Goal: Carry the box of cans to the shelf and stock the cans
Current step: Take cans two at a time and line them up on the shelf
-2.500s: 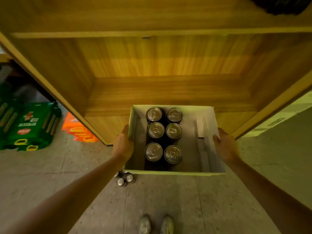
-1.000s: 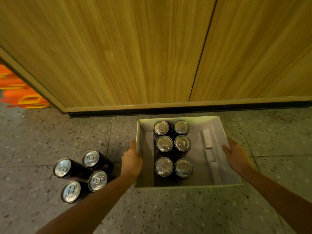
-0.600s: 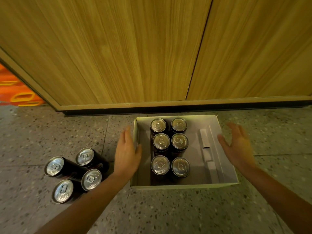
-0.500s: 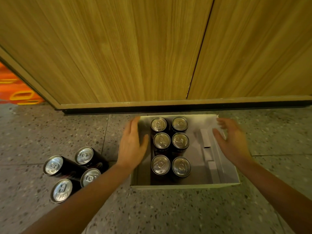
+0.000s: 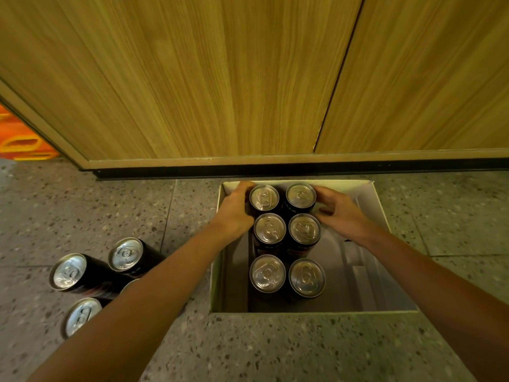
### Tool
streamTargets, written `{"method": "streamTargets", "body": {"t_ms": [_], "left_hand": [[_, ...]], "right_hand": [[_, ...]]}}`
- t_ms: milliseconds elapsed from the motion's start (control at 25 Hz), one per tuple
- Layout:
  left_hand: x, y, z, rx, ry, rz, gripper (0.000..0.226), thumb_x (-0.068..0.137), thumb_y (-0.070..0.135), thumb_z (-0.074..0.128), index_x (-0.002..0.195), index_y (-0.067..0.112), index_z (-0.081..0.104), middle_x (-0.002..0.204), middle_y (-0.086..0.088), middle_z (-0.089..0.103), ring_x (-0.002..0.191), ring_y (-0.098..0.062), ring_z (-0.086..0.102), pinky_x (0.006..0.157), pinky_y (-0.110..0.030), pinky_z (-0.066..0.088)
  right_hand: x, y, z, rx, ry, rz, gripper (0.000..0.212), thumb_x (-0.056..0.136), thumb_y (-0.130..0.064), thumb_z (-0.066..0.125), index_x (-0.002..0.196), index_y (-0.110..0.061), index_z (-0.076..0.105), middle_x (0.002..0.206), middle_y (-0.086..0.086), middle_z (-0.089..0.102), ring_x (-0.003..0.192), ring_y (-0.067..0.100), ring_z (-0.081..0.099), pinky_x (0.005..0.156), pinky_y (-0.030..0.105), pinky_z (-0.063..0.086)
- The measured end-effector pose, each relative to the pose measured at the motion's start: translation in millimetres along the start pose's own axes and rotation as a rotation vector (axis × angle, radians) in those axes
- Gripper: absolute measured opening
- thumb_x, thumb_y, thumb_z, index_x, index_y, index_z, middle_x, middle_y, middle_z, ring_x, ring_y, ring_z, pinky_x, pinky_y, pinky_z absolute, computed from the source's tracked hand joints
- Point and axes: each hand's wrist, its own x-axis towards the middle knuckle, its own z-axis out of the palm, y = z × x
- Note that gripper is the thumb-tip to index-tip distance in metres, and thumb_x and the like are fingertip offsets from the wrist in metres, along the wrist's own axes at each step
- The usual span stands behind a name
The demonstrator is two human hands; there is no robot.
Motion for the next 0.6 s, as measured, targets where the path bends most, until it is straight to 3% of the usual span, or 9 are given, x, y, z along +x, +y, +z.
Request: {"method": "streamTargets", "body": {"t_ms": [160, 360, 600], "left_hand": [[1, -1, 4, -0.096, -0.006, 0.007, 0.069, 0.068, 0.003, 0.076, 0.127, 0.018, 0.043, 0.126, -0.006, 0.056, 0.117, -0.015, 0.051, 0.098, -0.028, 0.043], [3, -1, 11, -0.117, 0.077, 0.029, 0.068, 0.062, 0.010, 0.082, 0.121, 0.016, 0.049, 0.120, -0.002, 0.059, 0.108, -0.008, 0.051, 0.095, -0.024, 0.042], [3, 2, 16, -0.084, 0.151, 0.084, 0.069, 0.053, 0.023, 0.087, 0.114, 0.018, 0.056, 0.110, 0.005, 0.064, 0.100, -0.004, 0.054, 0.088, -0.017, 0.043]], "right_hand": [[10, 1, -1, -0.035, -0.070, -0.002, 0.071, 0.066, -0.010, 0.077, 0.128, -0.023, 0.046, 0.123, -0.003, 0.056, 0.119, 0.014, 0.049, 0.102, 0.033, 0.041], [19, -5, 13, -0.174, 0.033, -0.070, 0.074, 0.055, -0.022, 0.084, 0.122, -0.018, 0.052, 0.120, 0.001, 0.061, 0.108, 0.011, 0.055, 0.095, 0.028, 0.045], [16, -7, 15, -0.209, 0.099, -0.115, 0.069, 0.056, -0.025, 0.084, 0.118, -0.019, 0.055, 0.113, -0.002, 0.064, 0.101, 0.007, 0.056, 0.084, 0.014, 0.042]]}}
